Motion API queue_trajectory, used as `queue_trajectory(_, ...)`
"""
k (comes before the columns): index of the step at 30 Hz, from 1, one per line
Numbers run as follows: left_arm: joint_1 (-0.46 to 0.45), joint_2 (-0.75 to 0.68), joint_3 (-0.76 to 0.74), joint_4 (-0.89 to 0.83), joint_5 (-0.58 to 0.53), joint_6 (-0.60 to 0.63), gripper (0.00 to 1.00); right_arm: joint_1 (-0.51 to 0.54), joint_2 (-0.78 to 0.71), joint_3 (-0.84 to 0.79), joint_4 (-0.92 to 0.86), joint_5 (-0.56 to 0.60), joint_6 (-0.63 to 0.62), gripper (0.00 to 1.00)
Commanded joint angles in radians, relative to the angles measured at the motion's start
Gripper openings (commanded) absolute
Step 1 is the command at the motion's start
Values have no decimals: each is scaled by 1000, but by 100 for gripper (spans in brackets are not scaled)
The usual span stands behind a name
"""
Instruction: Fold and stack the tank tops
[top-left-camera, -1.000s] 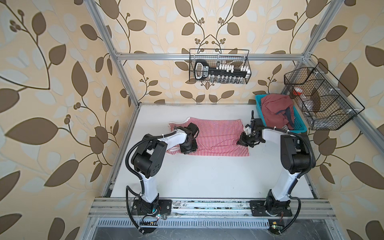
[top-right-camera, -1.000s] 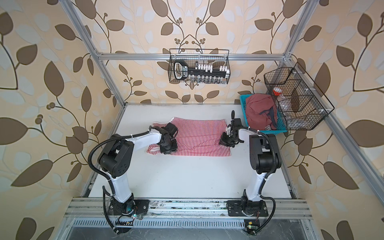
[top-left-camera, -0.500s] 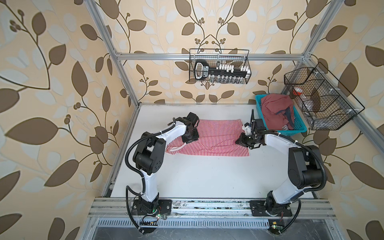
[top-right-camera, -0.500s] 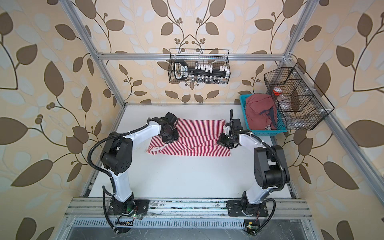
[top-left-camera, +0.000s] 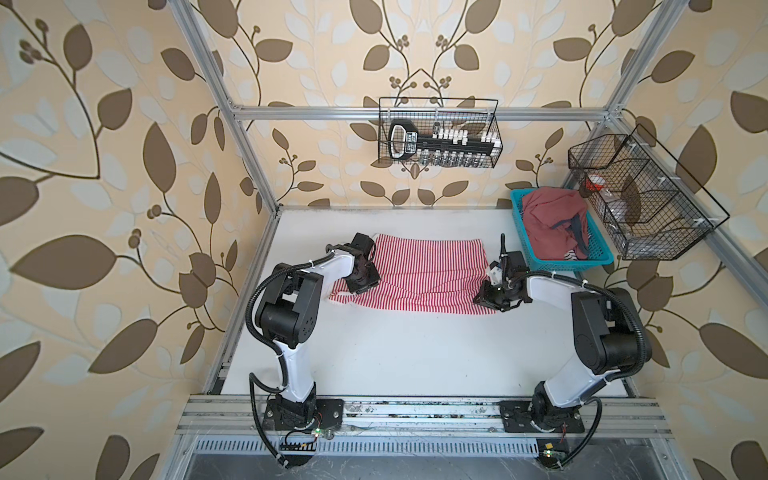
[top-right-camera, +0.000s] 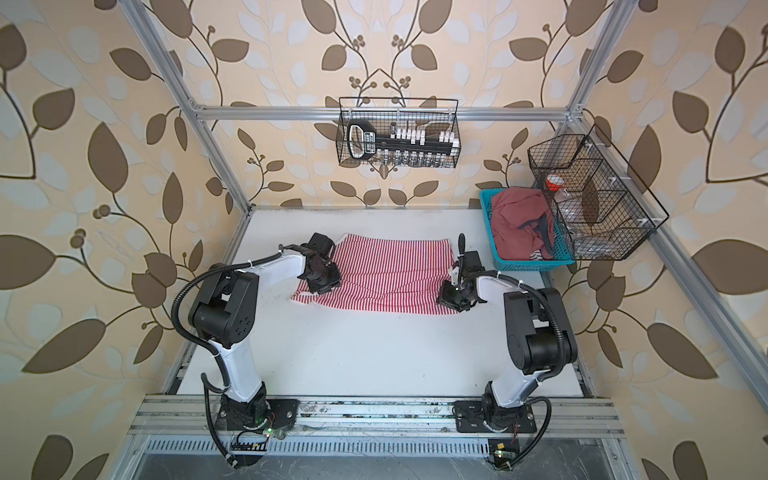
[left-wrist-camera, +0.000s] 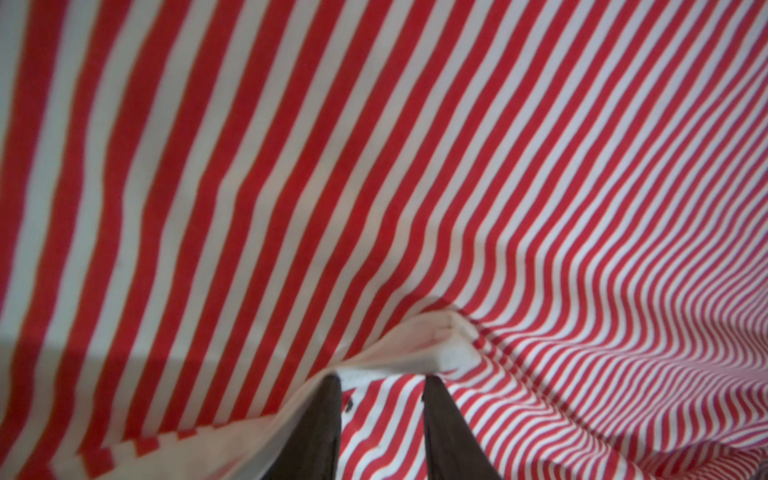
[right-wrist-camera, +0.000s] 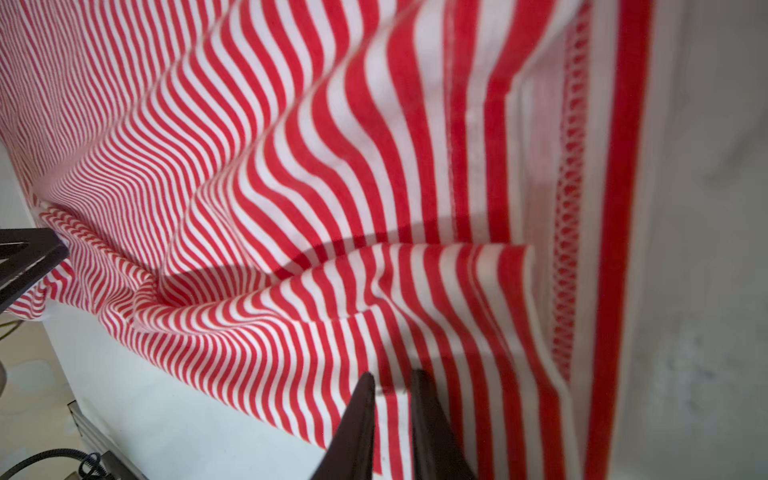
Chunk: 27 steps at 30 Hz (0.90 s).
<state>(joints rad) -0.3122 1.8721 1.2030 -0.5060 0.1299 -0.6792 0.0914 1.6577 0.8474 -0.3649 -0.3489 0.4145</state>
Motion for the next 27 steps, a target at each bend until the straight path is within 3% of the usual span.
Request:
queue_trajectory(1, 12, -16, -95, -71, 8, 2, 35, -7, -25, -57, -88, 83, -9, 18)
queue_trajectory(17, -7, -331, -337, -118, 10, -13, 36, 23, -311, -330, -126, 60, 56, 17)
queue_trajectory(22, -8, -468, -268, -239, -19, 7, 40, 34, -486, -328, -184, 48, 99, 20)
queue_trajectory(27, -8, -490, -80, -298, -80, 61, 42, 26, -574, -159, -217, 47, 70, 36)
